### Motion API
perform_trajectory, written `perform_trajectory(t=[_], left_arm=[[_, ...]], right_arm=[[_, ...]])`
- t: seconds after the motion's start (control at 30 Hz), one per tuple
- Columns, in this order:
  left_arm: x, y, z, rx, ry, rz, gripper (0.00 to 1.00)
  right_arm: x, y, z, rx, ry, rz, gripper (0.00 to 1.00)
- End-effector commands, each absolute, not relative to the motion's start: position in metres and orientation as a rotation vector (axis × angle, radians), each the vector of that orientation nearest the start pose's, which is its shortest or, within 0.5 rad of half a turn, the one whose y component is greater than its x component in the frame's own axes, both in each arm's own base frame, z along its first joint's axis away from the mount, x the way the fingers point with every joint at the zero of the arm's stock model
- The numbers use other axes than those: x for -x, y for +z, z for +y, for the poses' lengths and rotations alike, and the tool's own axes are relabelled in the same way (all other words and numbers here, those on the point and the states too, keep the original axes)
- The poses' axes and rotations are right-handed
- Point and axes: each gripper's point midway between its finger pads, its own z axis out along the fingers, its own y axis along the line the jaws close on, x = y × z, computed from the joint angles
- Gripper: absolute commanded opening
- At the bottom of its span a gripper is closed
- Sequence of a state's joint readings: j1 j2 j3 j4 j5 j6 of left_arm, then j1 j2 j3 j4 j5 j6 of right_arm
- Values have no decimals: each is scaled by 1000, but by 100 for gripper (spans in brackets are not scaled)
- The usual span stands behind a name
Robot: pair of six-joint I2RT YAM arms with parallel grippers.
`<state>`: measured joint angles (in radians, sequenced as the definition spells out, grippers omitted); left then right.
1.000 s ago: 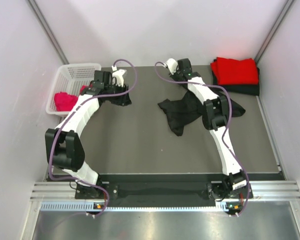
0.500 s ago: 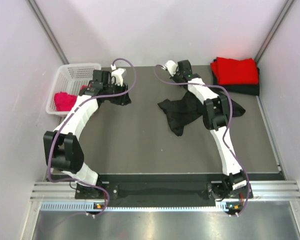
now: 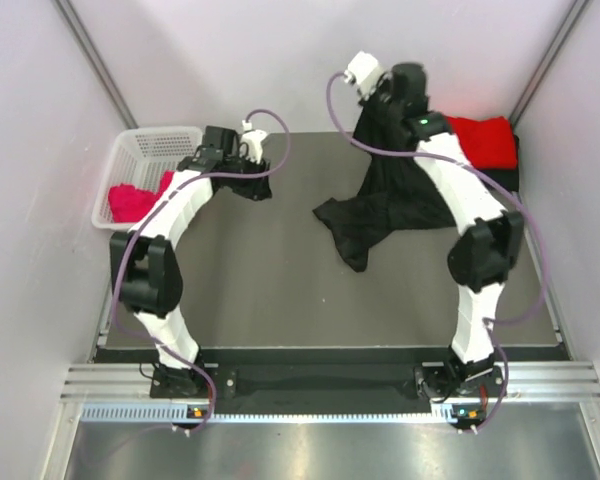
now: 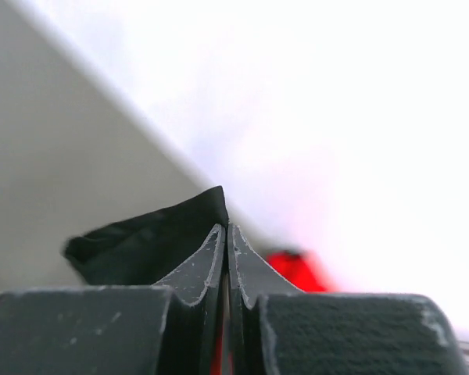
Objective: Fold and stack the t-shirts
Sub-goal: Flatten the tshirt out
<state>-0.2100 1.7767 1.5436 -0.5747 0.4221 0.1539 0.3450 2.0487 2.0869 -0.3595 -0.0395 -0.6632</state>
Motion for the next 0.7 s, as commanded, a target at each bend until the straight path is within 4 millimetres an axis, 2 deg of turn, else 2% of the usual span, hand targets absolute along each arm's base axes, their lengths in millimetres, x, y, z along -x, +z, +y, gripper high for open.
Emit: perform_trajectory(t=[0.0,0.03,0.07,0.1,0.13,0.17,0.2,0.23,0.3,0.4,0.5,0.63,0.67], left_arm=[[-441,157,-198,-748,-644,2246,48],[-447,159,-206,-767,-669,2227,48],[-448,156,-215,-786,-711,2221,48],[-447,135,-227,-808,-746,2263,48],[-454,140,-237,-817,-774,2244,48],[-456,135,-243,-809,-800,2259,48],[-456,118,-254,-811,-862,2288,48],[-460,122,-262,-800,-902,2275,48],[-462,109,-276,-809,-970,2268,48],[-468,110,-289,-793,-1053,2231,48],[-472,118,-303,-792,-1148,2181,49],[-469,132,-315,-836,-1232,2107,49],[-467,131,-318,-846,-1254,2102,49]], right_arm=[[-544,414,184,884,-212,1450,0],[-535,432,178,861,-232,1431,0],[-530,437,175,858,-239,1432,0],[-527,442,172,855,-255,1428,0],[-520,453,164,831,-286,1425,0],[-518,456,161,825,-302,1427,0],[-515,459,158,821,-313,1426,0],[-511,463,157,819,-319,1423,0],[-508,461,156,835,-326,1427,0],[-510,456,156,845,-331,1444,0],[-513,454,157,849,-338,1446,0],[-519,450,157,848,-352,1451,0],[-520,449,159,851,-351,1453,0]])
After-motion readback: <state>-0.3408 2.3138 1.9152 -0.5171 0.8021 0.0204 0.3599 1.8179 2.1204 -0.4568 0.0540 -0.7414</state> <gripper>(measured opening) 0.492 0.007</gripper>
